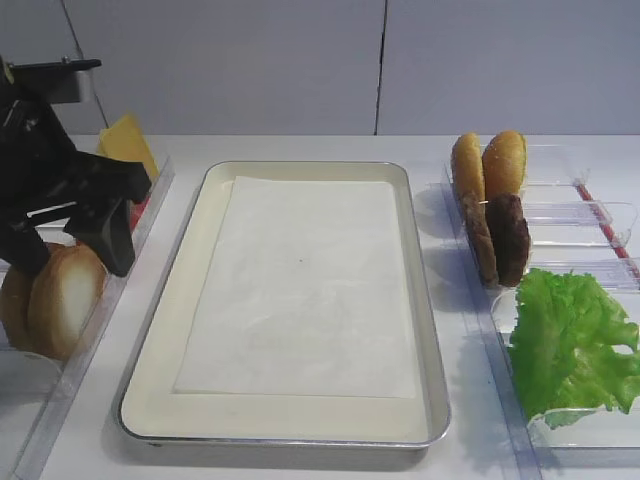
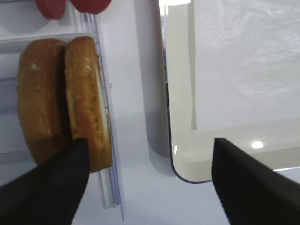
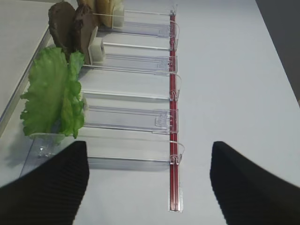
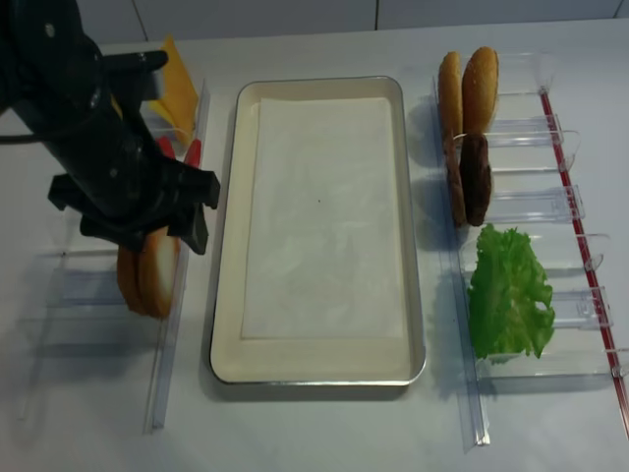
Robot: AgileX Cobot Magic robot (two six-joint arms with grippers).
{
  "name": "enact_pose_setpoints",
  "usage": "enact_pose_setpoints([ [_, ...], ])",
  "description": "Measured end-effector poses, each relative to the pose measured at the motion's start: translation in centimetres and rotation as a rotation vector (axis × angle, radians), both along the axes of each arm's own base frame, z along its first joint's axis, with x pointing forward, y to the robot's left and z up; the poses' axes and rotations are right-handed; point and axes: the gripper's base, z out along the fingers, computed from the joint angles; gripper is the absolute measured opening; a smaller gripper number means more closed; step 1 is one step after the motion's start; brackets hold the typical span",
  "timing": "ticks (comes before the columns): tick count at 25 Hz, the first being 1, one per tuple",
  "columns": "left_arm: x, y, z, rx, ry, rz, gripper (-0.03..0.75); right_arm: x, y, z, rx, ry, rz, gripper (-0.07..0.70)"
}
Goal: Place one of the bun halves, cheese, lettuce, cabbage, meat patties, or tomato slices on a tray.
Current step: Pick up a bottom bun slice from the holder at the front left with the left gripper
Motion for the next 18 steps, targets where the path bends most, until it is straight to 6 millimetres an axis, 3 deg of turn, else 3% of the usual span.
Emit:
enact_pose_setpoints([
  [6, -0.5, 0.2, 1.8, -0.013, -0.063, 0.0, 0.503, 0.0, 0.0, 0.0, 0.0, 0.0, 0.0, 0.533],
  [18, 0.9, 0.3, 0.0, 0.058, -0.017, -0.004, 0.497, 0.0, 0.0, 0.0, 0.0, 0.0, 0.0, 0.533],
])
